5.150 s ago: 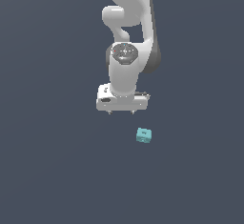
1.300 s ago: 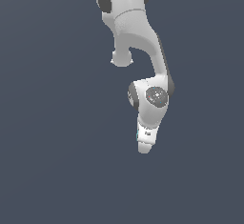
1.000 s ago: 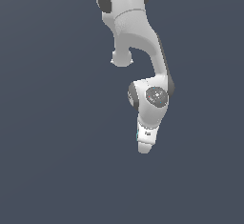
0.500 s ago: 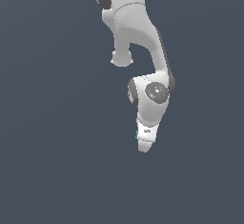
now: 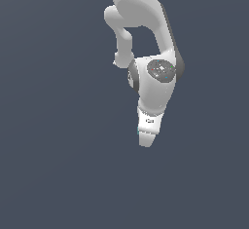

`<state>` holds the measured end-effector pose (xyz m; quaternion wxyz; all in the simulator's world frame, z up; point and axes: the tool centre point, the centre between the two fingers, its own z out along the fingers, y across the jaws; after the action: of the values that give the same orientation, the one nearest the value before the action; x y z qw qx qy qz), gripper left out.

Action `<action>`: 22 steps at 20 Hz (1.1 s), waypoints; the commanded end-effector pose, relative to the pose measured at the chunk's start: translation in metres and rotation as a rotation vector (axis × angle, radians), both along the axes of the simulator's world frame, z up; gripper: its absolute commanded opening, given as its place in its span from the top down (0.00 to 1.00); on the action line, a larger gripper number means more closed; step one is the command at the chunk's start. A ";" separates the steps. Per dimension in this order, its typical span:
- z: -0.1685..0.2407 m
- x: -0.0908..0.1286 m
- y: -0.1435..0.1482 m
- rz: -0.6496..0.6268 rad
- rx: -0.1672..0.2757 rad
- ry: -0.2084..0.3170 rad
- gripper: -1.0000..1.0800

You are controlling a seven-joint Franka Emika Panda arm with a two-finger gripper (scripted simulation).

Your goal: Pick up the object and move it to a goal position.

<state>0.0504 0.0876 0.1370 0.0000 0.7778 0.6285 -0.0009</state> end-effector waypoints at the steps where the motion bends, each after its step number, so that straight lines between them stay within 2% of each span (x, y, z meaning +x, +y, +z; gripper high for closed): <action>1: 0.029 -0.002 -0.005 0.000 0.000 -0.001 1.00; 22: 0.272 -0.012 -0.048 0.002 0.003 -0.001 1.00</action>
<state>0.0396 0.0424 0.3934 -0.0002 0.7774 0.6290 0.0007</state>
